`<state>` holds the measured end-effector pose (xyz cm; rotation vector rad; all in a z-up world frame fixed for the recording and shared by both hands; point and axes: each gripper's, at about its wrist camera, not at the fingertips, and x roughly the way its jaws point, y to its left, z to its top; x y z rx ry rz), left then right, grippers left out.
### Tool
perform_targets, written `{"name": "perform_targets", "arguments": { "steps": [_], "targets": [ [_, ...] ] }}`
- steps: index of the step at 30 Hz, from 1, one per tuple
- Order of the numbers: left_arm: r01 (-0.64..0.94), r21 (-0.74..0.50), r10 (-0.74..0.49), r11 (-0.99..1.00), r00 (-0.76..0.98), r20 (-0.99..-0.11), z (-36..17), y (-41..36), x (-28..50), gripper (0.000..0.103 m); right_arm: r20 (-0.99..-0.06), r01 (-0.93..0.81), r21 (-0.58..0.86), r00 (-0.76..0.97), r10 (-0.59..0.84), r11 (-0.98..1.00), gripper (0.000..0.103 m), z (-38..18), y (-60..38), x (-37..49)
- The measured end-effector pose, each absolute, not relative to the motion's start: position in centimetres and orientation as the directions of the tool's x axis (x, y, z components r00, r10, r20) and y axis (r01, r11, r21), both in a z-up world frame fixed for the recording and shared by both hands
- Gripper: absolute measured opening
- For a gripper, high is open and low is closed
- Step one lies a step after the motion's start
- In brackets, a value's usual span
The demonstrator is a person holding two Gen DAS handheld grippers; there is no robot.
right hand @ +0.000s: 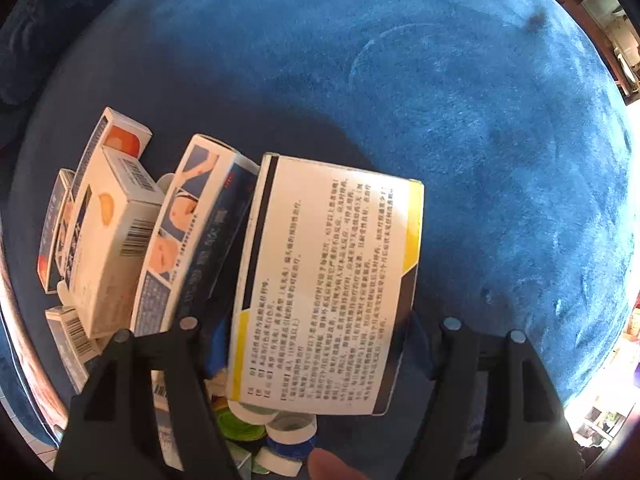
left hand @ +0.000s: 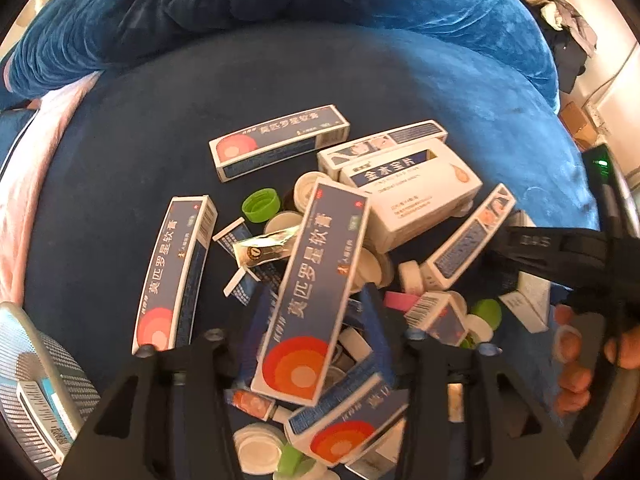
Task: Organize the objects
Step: 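Lift both held boxes and carry them over the mesh basket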
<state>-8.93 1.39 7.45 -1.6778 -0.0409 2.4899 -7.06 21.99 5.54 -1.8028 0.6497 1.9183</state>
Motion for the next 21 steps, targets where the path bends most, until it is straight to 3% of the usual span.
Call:
{"name": "perform_targets", "arguments": {
  "steps": [4, 6, 21],
  "targets": [
    [-0.075, -0.137, 0.155, -0.988, -0.361, -0.920, 6.1, 0.7, -10.0, 0.058, -0.997, -0.589, 0.050, -0.076, -0.006, -0.806, 0.070, 6.2, 21.7, -7.0],
    [-0.063, -0.138, 0.151, -0.988, -0.345, -0.927, 5.4, 0.4, -10.3, 0.041, -0.997, -0.584, 0.049, -0.073, -0.008, -0.810, 0.070, 6.3, 21.6, -7.0],
    [-0.040, -0.159, 0.160, -0.986, -0.455, -0.876, 11.2, -0.3, -7.3, 0.040, -0.986, -0.516, 0.081, -0.167, 0.007, -0.853, 0.070, 12.4, 19.2, -5.2]
  ]
}}
